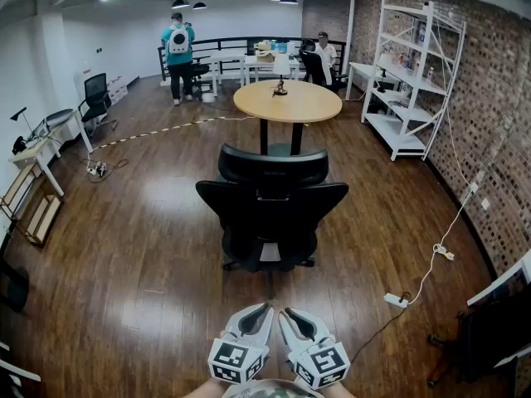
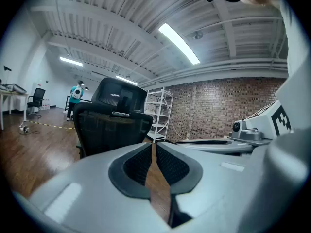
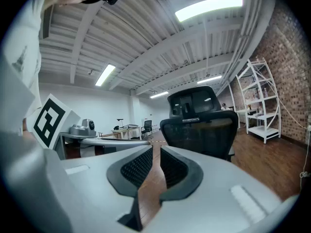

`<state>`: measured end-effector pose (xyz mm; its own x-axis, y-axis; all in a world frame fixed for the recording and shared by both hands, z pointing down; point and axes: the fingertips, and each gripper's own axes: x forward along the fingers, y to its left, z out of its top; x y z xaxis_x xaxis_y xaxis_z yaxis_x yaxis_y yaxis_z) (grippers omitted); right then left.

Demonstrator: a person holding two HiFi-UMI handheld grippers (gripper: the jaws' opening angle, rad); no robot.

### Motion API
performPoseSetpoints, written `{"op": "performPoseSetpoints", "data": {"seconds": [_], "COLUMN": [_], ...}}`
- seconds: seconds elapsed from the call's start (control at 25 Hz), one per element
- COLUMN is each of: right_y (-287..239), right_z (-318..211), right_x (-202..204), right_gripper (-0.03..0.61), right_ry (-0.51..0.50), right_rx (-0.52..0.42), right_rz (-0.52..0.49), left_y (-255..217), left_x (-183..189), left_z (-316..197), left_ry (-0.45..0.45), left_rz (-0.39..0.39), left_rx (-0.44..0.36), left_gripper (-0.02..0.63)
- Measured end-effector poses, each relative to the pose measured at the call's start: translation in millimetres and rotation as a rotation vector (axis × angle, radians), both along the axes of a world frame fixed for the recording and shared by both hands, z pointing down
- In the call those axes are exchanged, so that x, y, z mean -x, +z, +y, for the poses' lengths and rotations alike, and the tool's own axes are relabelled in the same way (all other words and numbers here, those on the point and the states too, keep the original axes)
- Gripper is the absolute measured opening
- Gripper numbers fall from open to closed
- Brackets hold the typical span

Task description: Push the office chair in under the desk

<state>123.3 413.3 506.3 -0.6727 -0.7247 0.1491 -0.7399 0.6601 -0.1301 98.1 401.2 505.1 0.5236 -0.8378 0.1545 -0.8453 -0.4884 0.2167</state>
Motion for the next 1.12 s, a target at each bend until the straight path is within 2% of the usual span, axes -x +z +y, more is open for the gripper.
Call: {"op": "performPoseSetpoints", "data": {"seconds": [0.48, 0.72, 1.12], "right_y": [-8, -18, -31], "right_z": [-20, -28, -49], "right_x": [66, 95, 100], "right_gripper": [0.048, 0.061, 0.077], "right_ry": [0.019, 0.023, 0.073], "right_rx": [-0.040, -0.071, -0.106], "right_rz": [0.018, 0.026, 0.035], "left_y": [-12, -17, -26], "left_x": [77, 101, 120], "left_z": [-18, -27, -44], "left_ry": [-0.005, 0.013, 0.043], "left_rz": [0.017, 0.033, 0.027], "left_rx": [-0.039, -0.058, -0.074], "left_gripper": [0.028, 0.028, 0.034]}}
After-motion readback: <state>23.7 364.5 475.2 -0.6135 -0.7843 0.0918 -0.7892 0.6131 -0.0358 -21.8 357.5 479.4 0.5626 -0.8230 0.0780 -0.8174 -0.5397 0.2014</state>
